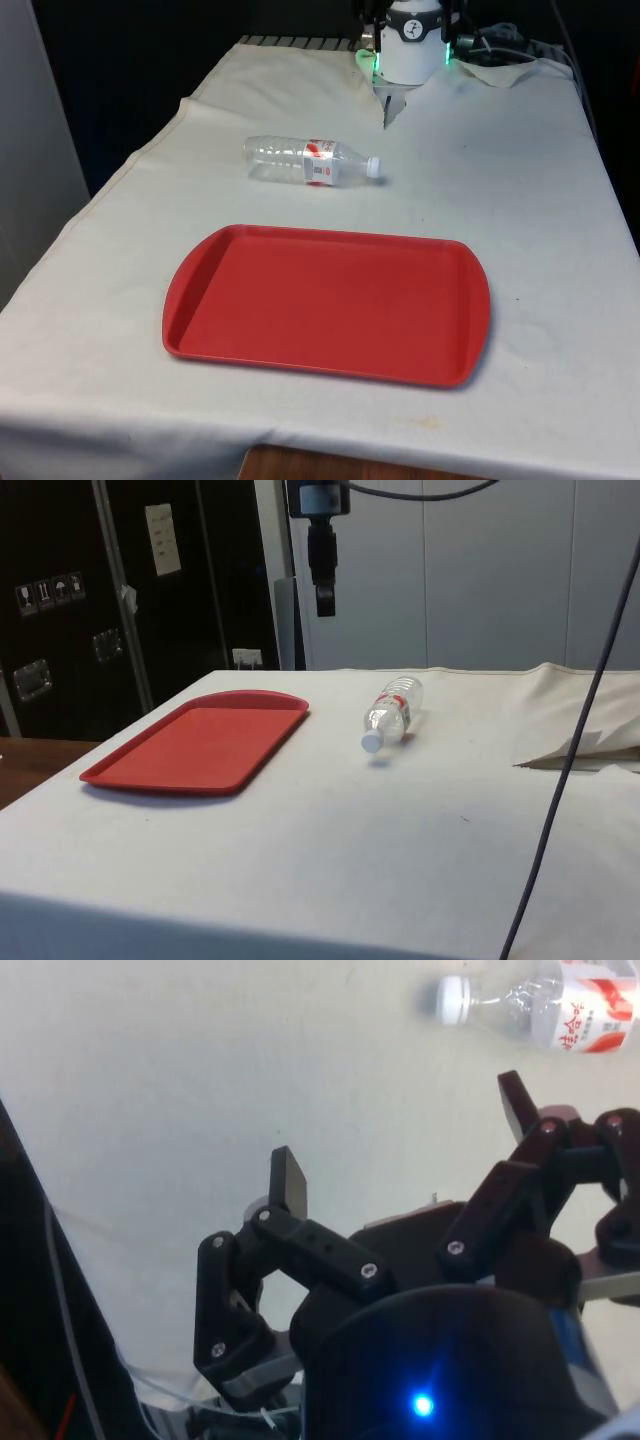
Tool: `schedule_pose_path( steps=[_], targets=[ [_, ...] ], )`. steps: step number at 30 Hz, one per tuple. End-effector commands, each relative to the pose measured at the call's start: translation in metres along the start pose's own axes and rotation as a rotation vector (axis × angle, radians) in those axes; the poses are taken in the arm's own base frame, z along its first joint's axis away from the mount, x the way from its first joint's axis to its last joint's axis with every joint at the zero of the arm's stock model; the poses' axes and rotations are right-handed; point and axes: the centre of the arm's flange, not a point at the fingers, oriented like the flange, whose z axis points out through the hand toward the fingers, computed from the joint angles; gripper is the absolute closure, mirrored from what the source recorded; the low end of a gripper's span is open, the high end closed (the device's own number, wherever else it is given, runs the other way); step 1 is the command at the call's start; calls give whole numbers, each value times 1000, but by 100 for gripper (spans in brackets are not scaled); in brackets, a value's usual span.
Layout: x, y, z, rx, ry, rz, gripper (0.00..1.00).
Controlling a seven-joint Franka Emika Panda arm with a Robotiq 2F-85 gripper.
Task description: Place the bottle upright on the tray.
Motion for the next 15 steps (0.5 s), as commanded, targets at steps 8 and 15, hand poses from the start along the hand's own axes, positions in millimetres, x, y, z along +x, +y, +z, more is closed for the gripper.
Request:
schedule_pose_path(
  steps=[8, 15],
  targets=[
    [-12, 13, 8, -3, 9, -23, 0],
    [-22, 24, 15, 2, 5, -41, 0]
  ],
)
